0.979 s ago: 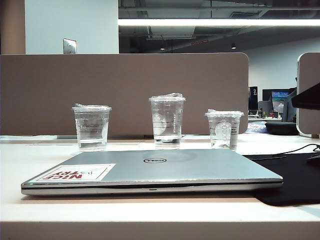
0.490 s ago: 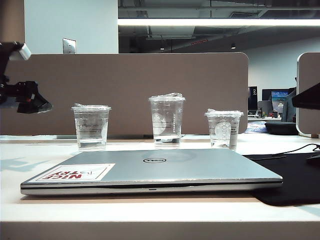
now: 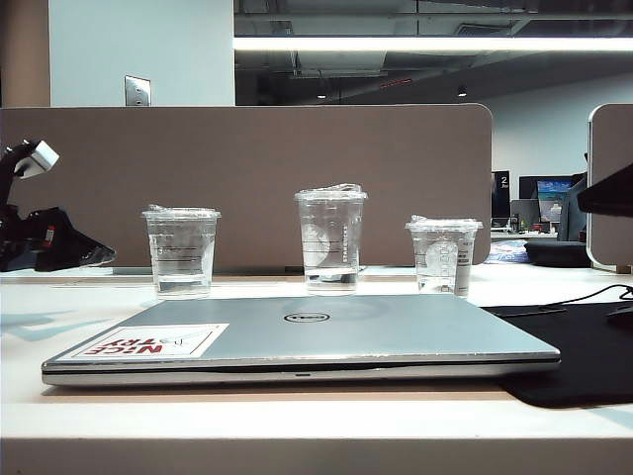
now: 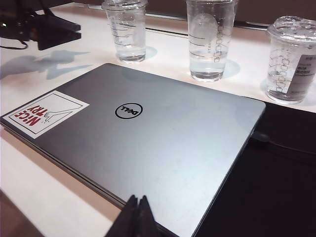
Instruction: Pick up the coffee cup on the left and place it on the left side of the laptop.
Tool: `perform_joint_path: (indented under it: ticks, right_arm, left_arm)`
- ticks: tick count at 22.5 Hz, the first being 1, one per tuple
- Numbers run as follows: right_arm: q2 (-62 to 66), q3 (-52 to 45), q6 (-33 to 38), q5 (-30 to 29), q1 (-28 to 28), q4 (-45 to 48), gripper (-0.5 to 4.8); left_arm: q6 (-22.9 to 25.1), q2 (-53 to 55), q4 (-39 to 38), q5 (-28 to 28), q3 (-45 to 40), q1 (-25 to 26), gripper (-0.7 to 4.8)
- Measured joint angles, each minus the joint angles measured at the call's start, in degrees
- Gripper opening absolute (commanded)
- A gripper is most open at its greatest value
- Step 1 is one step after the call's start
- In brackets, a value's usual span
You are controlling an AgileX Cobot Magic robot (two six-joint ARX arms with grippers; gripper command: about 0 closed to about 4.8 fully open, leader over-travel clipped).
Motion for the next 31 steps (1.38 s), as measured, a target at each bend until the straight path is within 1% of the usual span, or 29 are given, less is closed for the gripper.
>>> perform_joint_path:
  ticks: [3, 5, 7, 8, 11, 12, 14, 19, 21, 24, 27, 31]
  right_arm:
    - [0.0, 0.0, 0.02, 0.0, 0.0, -0.02, -0.04]
    - [0.0, 0.0, 0.02, 0.02, 0.0, -0.02, -0.04]
    - [0.0, 0.0, 0.02, 0.02, 0.0, -0.02, -0.04]
    - [0.0, 0.0, 0.02, 0.0, 0.0, -0.02, -0.04]
    - [0.0, 0.0, 0.02, 0.02, 0.0, -0.02, -0.05]
    - [0.0, 0.0, 0.02, 0.02, 0.0, -0.02, -0.04]
    - [0.0, 0.0, 0.02, 0.02, -0.02, -0.02, -0.04]
    - [-0.02, 0.0, 0.0, 0.02, -0.02, 0.0, -0.04]
    - [0.0, 0.0, 0.02, 0.0, -0.02, -0.02, -0.04]
    - [0.0, 0.0, 0.0, 0.02, -0.02, -0.02, -0.04]
    - [0.0, 0.0, 0.02, 0.0, -0.04, -0.02, -0.04]
    - [0.0, 0.0, 0.02, 0.0, -0.04, -0.02, -0.04]
  left_arm:
    - [-1.03, 3.85, 2.34, 1.97, 2.23, 0.11, 4.58]
    - [-1.36, 6.62, 2.34, 2.62, 3.82, 0.09, 4.79]
    - [-3.21, 10.01, 3.48, 2.69, 5.49, 0.07, 4.79]
    - [-4.07, 11.28, 4.98, 2.67, 5.75, 0.07, 4.79]
    - [-9.75, 14.78, 13.42, 3.45, 5.7, -0.07, 4.79]
    - [-10.36, 15.15, 14.69, 3.78, 5.7, -0.15, 4.79]
    - [-9.92, 15.78, 15.74, 3.8, 5.7, -0.92, 4.79]
    - [-5.99, 16.63, 16.57, 4.0, 5.73, -2.99, 4.79]
    - [-4.79, 18.16, 16.83, 4.17, 7.34, -3.52, 4.79]
    - [-4.96, 20.87, 17.88, 4.15, 11.04, -3.96, 4.79]
    - [-6.45, 22.56, 17.97, 4.11, 14.12, -5.25, 4.79]
    - [-7.1, 22.88, 15.47, 3.91, 16.72, -7.37, 4.79]
